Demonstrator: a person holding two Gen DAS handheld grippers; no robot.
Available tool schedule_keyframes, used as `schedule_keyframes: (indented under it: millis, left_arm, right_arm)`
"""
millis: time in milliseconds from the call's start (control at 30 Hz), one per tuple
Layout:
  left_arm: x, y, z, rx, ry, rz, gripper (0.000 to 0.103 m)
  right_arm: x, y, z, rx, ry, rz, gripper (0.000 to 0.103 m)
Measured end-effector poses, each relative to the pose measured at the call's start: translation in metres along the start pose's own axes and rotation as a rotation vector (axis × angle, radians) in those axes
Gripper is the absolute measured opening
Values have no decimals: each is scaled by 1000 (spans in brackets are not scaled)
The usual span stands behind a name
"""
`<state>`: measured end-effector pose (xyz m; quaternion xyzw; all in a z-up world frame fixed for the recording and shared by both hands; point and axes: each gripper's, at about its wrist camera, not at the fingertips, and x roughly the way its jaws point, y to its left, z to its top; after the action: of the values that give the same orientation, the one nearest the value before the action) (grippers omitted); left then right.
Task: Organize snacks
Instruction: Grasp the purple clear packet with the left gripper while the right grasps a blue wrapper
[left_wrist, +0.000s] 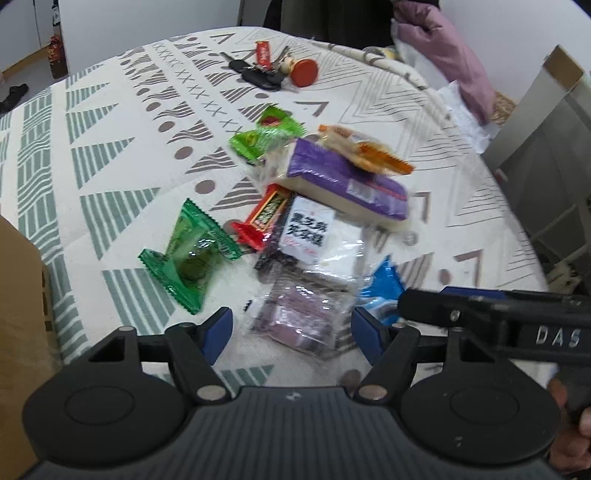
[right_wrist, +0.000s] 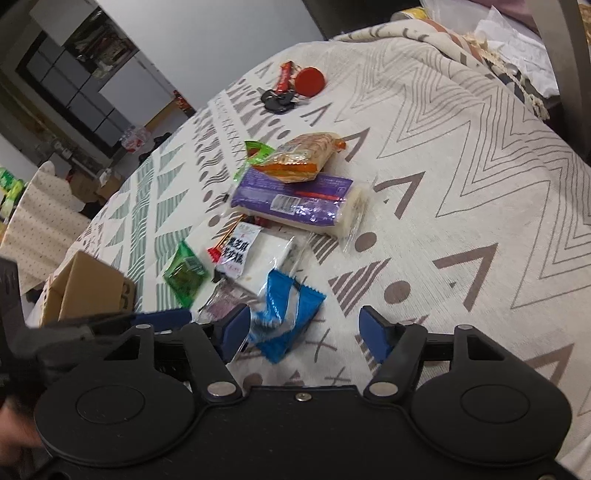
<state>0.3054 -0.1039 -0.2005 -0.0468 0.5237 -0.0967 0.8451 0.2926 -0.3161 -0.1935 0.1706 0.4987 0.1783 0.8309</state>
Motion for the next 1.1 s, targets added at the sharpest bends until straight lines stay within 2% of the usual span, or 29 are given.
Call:
schedule_keyframes:
  millis: [167,300,367,400,433,500,633,1100]
  left_arm:
    - [10,-2,-5,25,8,7,69]
    - [8,3,-4,-4,-1,10,54]
    - [6,5,-4,-4,1,4,45]
    - [5,4,-4,-2,3,4,42]
    - [4,4,-5,-1,4,6,40]
    - [1,4,-7,-6,8,10,35]
    - [-9,7,-10,-19,1,16,33]
    - [-75,3,-16,-10,-108,32,32]
  right_arm:
    - [14,4,4,15,2,-10,65]
    - [23,12,0,-2,16,-24,65]
    - [23,15,-2,-17,18,-39,61]
    - [23,15,-2,-23,26,-46,53]
    - [23,15,-2,-28,37,-52,37]
    - [23,15,-3,-36,60,-49,32]
    - [13,16,-8,-48,66,-38,26]
    - [-43,40,-15,-74,-38,19,26]
